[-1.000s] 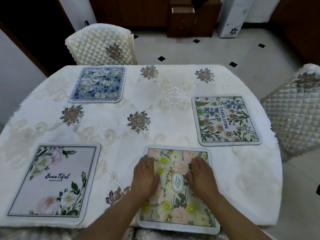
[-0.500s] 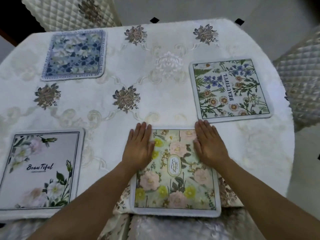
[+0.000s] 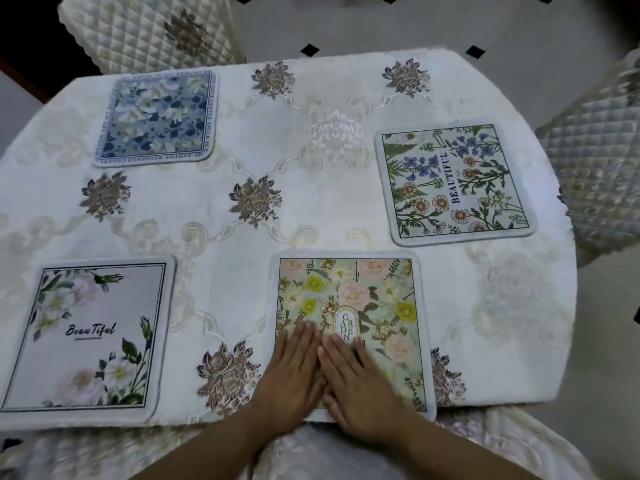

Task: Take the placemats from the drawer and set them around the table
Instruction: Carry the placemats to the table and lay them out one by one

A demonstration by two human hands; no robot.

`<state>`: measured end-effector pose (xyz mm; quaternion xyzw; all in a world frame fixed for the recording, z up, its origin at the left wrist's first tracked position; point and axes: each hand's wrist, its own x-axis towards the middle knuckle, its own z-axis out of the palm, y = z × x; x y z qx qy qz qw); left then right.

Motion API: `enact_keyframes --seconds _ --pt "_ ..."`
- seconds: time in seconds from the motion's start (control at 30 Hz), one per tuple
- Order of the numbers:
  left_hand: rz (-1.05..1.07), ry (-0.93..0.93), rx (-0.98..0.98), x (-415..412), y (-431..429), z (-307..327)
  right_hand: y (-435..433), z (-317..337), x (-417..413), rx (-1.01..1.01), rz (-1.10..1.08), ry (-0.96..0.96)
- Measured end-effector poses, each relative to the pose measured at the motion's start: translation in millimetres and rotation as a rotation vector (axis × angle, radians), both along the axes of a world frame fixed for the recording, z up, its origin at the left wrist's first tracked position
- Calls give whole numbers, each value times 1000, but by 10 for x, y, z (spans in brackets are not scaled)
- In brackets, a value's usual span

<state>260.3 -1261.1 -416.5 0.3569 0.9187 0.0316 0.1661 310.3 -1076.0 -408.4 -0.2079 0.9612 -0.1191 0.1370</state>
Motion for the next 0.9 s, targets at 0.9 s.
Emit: enact_keyframes --seconds 0.9 --pt "171 73 69 -1645 704 -8 813 -106 -1640 97 -321 59"
